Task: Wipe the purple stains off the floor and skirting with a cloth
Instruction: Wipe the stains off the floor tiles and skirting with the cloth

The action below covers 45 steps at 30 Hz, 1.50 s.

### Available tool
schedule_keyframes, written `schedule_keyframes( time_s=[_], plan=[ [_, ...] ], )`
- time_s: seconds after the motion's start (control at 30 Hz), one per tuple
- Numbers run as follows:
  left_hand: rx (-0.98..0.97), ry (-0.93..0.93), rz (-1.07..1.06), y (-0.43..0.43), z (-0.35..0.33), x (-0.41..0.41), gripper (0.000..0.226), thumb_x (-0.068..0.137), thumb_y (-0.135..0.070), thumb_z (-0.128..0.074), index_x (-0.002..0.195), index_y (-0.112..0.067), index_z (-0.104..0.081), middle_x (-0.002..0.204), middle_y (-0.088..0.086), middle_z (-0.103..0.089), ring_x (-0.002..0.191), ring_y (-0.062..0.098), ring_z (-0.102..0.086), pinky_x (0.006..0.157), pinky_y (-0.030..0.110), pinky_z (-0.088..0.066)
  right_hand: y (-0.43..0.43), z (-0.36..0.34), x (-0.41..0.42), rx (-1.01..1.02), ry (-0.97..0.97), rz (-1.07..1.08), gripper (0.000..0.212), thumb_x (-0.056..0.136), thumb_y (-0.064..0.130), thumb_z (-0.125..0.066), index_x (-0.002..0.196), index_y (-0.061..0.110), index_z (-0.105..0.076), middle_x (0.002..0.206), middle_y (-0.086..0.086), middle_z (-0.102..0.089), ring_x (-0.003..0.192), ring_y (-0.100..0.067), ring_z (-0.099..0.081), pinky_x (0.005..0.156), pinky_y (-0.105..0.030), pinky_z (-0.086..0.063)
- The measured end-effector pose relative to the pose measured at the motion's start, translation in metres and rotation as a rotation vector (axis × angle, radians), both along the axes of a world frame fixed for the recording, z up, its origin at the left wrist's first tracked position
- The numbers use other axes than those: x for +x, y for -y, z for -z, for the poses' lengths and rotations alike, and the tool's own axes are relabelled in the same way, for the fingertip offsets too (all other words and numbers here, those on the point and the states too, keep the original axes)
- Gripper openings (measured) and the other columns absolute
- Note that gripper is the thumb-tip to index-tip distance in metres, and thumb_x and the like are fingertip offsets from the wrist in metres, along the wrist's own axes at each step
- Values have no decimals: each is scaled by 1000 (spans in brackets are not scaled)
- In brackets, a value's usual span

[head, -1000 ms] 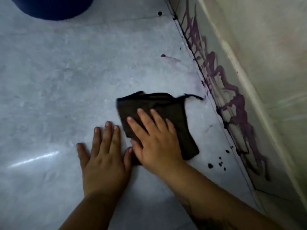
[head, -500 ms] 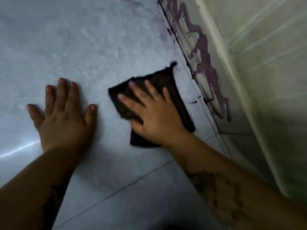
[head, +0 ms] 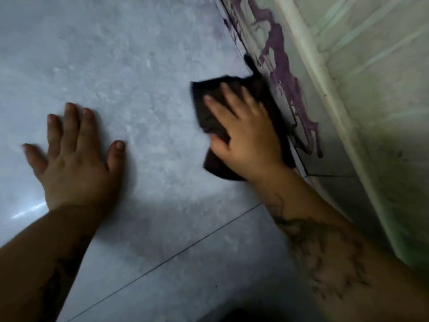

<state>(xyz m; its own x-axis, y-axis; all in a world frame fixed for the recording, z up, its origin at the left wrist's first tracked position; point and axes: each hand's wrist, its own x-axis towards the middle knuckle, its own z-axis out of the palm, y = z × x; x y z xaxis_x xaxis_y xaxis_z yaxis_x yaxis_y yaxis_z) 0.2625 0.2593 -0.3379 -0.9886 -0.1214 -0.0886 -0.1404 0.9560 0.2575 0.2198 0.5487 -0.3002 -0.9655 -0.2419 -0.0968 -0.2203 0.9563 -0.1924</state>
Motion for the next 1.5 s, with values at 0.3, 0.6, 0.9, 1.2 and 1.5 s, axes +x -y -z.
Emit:
schedule_keyframes(
  time_s=[0.3,0.6,0.9,1.2,1.5],
  plan=[
    [-13,28,-30,-1,-2,-5,72,95,-63,-26,153,-23,-10,164,5,-14,149,31,-9,112,68,-19,-36,2,101,-64,34,66,63,88,52,-50,147,36,-34,158,-2,-30,145,-35,-26,110,-61,-33],
    [144,-15,-155,8,-6,-49,64,88,-70,-34,138,-30,-39,149,3,-38,138,36,-32,110,64,-28,-18,7,-12,-77,-69,43,62,85,48,-54,143,30,-45,155,-7,-37,141,-37,-36,106,-52,-43],
    [68,-28,-232,10,-17,-237,70,95,-63,-22,153,-23,-20,163,1,-16,150,23,-8,117,60,0,84,13,-274,-74,-128,-30,66,85,52,-50,147,35,-35,159,-2,-30,144,-30,-29,112,-42,-35],
    [-3,105,-201,6,-19,-257,71,92,-64,1,153,-29,13,163,-7,16,148,15,17,118,55,7,122,2,-323,-121,-34,-254,60,84,45,-53,142,34,-44,157,-1,-35,143,-33,-31,113,-48,-34],
    [11,119,-224,5,-21,-260,70,90,-65,6,150,-32,19,160,-10,21,146,13,22,118,52,9,147,3,-362,-372,-235,310,54,93,21,-53,145,12,-40,152,-13,-40,133,-32,-45,104,-40,-41]
  ],
)
